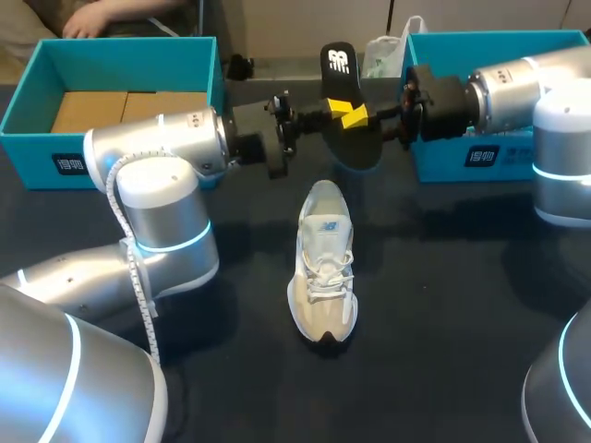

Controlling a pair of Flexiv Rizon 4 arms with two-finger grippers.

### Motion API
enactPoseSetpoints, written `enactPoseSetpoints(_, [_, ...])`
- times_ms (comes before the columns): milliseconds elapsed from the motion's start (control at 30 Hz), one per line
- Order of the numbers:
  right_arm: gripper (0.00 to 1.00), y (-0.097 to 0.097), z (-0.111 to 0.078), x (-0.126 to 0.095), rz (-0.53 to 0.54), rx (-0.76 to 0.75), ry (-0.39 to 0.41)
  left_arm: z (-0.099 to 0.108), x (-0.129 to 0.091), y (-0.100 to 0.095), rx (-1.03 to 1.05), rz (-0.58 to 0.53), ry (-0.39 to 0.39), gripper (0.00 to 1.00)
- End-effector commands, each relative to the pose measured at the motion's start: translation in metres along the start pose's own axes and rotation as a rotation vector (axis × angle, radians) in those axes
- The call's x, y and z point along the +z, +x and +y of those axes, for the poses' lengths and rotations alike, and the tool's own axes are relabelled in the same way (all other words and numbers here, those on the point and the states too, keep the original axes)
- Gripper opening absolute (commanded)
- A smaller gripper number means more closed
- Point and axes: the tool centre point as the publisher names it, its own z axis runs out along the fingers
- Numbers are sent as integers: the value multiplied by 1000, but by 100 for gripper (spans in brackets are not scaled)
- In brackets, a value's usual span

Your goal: Take the shoe out of the shoebox, open the shoe tongue, remove and reinsert the insole, then place the shoe into the shoebox

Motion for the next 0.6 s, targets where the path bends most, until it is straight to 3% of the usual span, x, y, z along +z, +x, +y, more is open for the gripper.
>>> enactPoseSetpoints(33, [29, 0, -1, 2, -2, 0, -7, -3, 3, -1, 0, -4, -1, 0])
enactPoseSetpoints(200, [22, 0, -1, 1, -4, -3, -8, -5, 3, 0, -8, -5, 1, 0])
enactPoseSetpoints(267, [1, 0, 0, 1, -4, -4, -8, -5, 2, 0, -11, -4, -7, 0])
enactPoseSetpoints(500, [0, 0, 0, 0, -5, -7, -6, -2, 0, 2, -14, 3, -19, 0])
enactPoseSetpoints(533, [0, 0, 0, 0, -5, -7, -7, -2, 0, 2, -14, 3, -20, 17])
enactPoseSetpoints(567, [0, 1, 0, 0, -6, -7, -7, -2, 0, 2, -13, 9, -28, 45])
enactPoseSetpoints(600, [0, 1, 0, 0, -7, -7, -8, -2, 1, 1, -11, 9, -32, 100])
